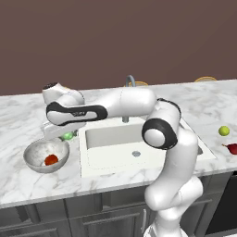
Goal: There is a mixed pile of frozen fruits and vegetables on the counter. Locate all the frozen vegetables and place the items in a bowl on the counter. Take all the frozen fruits and defrost them in a running sink.
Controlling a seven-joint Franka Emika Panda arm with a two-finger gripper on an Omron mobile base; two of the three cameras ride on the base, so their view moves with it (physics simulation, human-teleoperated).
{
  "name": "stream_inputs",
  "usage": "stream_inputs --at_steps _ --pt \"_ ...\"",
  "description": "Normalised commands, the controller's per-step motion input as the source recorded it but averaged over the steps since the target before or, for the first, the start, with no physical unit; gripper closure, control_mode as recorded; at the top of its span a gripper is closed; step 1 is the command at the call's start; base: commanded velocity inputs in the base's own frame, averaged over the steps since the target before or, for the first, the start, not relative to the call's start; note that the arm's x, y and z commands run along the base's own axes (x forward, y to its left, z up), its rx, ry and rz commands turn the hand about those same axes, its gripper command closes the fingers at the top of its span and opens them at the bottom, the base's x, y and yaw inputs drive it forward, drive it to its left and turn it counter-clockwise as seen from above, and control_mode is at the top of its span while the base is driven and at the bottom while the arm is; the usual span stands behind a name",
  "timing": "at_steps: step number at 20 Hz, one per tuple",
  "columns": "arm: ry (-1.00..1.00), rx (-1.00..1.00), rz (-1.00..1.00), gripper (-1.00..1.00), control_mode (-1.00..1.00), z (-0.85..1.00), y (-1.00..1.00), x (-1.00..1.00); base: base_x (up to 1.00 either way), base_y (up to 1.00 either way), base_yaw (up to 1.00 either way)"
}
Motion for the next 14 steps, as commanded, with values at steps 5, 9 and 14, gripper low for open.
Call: stream_inputs --at_steps 5,9,14 --pt "0.00 0.01 0.00 1.00 -1.00 -0.16 0.70 0.01 0.00 0.00 0.00" --pt "0.00 0.06 -0.01 1.00 -1.00 -0.26 0.51 0.06 0.00 0.00 0.00" --pt "0.06 0.03 -0.05 1.00 -1.00 -0.22 0.04 0.01 0.00 0.00 0.00"
